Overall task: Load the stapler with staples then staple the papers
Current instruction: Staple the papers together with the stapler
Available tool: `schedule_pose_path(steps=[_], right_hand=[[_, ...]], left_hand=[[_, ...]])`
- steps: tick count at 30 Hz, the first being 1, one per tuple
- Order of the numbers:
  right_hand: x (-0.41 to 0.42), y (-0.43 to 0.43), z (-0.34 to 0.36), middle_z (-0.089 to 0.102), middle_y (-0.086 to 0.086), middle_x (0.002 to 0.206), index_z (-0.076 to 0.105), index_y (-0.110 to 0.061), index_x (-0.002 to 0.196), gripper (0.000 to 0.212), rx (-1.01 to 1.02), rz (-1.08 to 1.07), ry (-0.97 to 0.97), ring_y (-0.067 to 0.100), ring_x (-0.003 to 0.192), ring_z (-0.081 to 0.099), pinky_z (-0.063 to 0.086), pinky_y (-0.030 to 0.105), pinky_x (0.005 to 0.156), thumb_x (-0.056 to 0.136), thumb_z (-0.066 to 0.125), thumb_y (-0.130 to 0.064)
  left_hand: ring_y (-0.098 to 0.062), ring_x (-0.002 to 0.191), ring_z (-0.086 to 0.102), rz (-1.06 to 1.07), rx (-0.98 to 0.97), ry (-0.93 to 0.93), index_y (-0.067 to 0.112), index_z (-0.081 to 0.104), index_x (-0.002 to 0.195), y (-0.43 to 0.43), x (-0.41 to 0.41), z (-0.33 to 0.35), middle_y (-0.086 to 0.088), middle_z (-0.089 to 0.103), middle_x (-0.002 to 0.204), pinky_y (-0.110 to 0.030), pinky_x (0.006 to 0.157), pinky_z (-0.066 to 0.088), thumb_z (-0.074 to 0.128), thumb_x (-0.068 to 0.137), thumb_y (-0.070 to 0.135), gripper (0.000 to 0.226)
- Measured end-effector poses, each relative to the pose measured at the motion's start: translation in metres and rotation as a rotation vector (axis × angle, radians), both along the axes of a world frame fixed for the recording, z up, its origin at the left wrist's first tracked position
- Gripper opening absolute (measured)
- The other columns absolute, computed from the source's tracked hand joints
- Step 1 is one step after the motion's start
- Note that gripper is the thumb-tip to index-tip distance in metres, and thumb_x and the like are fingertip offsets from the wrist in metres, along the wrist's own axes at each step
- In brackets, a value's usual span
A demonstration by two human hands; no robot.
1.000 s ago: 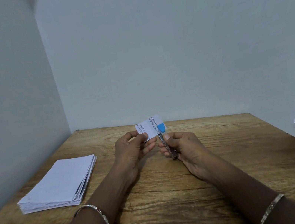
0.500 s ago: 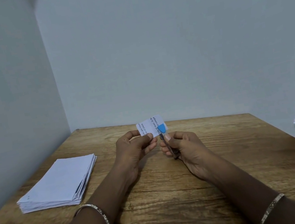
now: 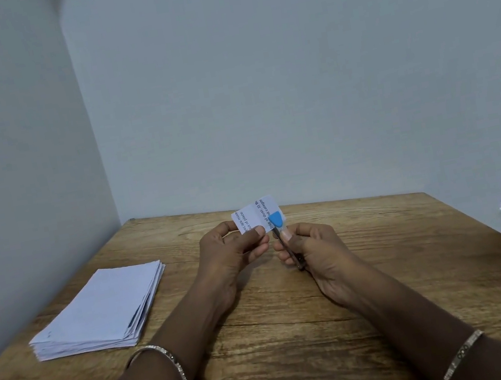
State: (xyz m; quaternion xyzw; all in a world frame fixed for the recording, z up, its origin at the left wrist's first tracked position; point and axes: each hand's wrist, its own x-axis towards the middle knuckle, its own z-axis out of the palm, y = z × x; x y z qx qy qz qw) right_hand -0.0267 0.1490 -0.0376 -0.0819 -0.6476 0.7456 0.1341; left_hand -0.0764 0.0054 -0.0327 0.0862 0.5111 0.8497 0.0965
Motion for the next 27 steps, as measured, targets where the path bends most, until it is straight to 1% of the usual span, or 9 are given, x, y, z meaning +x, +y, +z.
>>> schedule_pose_path(steps=[5, 10, 11, 14, 17, 19, 21, 25, 27], right_hand=[[-0.001, -0.004, 0.003, 0.068, 0.005, 0.069, 0.072, -0.009, 0.090, 0.016, 0.024, -0.099, -0.050, 0.012, 0.057, 0.054, 0.046, 0.026, 0.060, 0.100, 0.060, -0.009], [-0.002, -0.001, 0.001, 0.076, 0.010, 0.079, 0.072, -0.003, 0.105, 0.016, 0.007, -0.078, -0.036, 0.017, 0.069, 0.067, 0.058, 0.035, 0.078, 0.097, 0.065, -0.014], [-0.001, 0.000, 0.001, 0.078, 0.009, 0.082, 0.072, -0.004, 0.107, 0.018, 0.023, -0.073, -0.029, 0.016, 0.071, 0.069, 0.060, 0.034, 0.078, 0.096, 0.067, -0.018], [0.000, 0.000, 0.001, 0.079, 0.004, 0.088, 0.073, -0.012, 0.110, 0.027, 0.306, -0.147, 0.003, 0.012, 0.075, 0.073, 0.058, 0.029, 0.071, 0.091, 0.073, -0.032], [0.004, -0.002, 0.002, 0.075, -0.005, 0.081, 0.075, -0.021, 0.106, 0.029, 0.646, -0.333, 0.074, 0.010, 0.074, 0.071, 0.057, 0.031, 0.066, 0.088, 0.073, -0.043], [0.006, -0.002, 0.004, 0.072, -0.007, 0.078, 0.074, -0.023, 0.106, 0.030, 0.789, -0.416, 0.116, 0.008, 0.071, 0.067, 0.050, 0.028, 0.058, 0.087, 0.071, -0.046], [0.009, -0.001, 0.005, 0.070, -0.008, 0.075, 0.071, -0.025, 0.105, 0.030, 0.930, -0.456, 0.104, 0.007, 0.068, 0.063, 0.040, 0.024, 0.052, 0.085, 0.069, -0.047], [0.013, -0.001, 0.004, 0.069, -0.008, 0.078, 0.065, -0.025, 0.100, 0.031, 1.176, -0.430, 0.062, 0.010, 0.070, 0.055, 0.030, 0.018, 0.050, 0.079, 0.068, -0.048], [0.014, -0.003, 0.005, 0.070, -0.004, 0.085, 0.061, -0.025, 0.104, 0.035, 1.258, -0.394, 0.070, 0.015, 0.078, 0.055, 0.028, 0.020, 0.052, 0.079, 0.067, -0.048]], left_hand=[[-0.023, 0.076, 0.077, 0.001, -0.013, 0.014, -0.005, 0.065, 0.110, 0.002, 0.001, 0.000, -0.024, 0.077, 0.090, -0.022, 0.060, 0.060, 0.078, 0.079, -0.006, 0.034], [-0.025, 0.078, 0.078, 0.018, 0.022, 0.001, -0.005, 0.062, 0.113, 0.000, 0.001, 0.000, -0.022, 0.078, 0.091, -0.022, 0.063, 0.060, 0.076, 0.080, -0.009, 0.036], [-0.026, 0.080, 0.078, 0.027, 0.037, -0.006, -0.004, 0.061, 0.114, -0.001, 0.000, 0.001, -0.021, 0.078, 0.091, -0.022, 0.063, 0.060, 0.076, 0.080, -0.009, 0.038], [-0.029, 0.083, 0.078, 0.061, 0.098, -0.034, -0.001, 0.056, 0.120, -0.003, -0.003, 0.002, -0.019, 0.079, 0.088, -0.024, 0.066, 0.061, 0.075, 0.080, -0.009, 0.045], [-0.029, 0.083, 0.078, 0.112, 0.131, -0.042, 0.006, 0.050, 0.125, -0.004, -0.007, 0.001, -0.015, 0.079, 0.082, -0.025, 0.066, 0.062, 0.074, 0.081, -0.010, 0.052], [-0.029, 0.082, 0.078, 0.150, 0.125, -0.021, 0.017, 0.048, 0.127, -0.006, -0.009, 0.001, -0.014, 0.079, 0.080, -0.024, 0.063, 0.061, 0.071, 0.083, -0.011, 0.057], [-0.028, 0.081, 0.078, 0.180, 0.105, 0.017, 0.025, 0.049, 0.127, -0.008, -0.010, 0.001, -0.021, 0.078, 0.084, -0.024, 0.062, 0.061, 0.068, 0.086, -0.011, 0.057], [-0.026, 0.084, 0.078, 0.257, -0.038, 0.136, 0.010, 0.065, 0.116, -0.012, -0.009, 0.003, -0.036, 0.068, 0.103, -0.027, 0.072, 0.063, 0.063, 0.092, -0.005, 0.028], [-0.024, 0.089, 0.077, 0.261, -0.109, 0.184, 0.004, 0.071, 0.110, -0.014, -0.009, 0.002, -0.031, 0.063, 0.100, -0.028, 0.077, 0.063, 0.061, 0.095, -0.001, 0.019]])
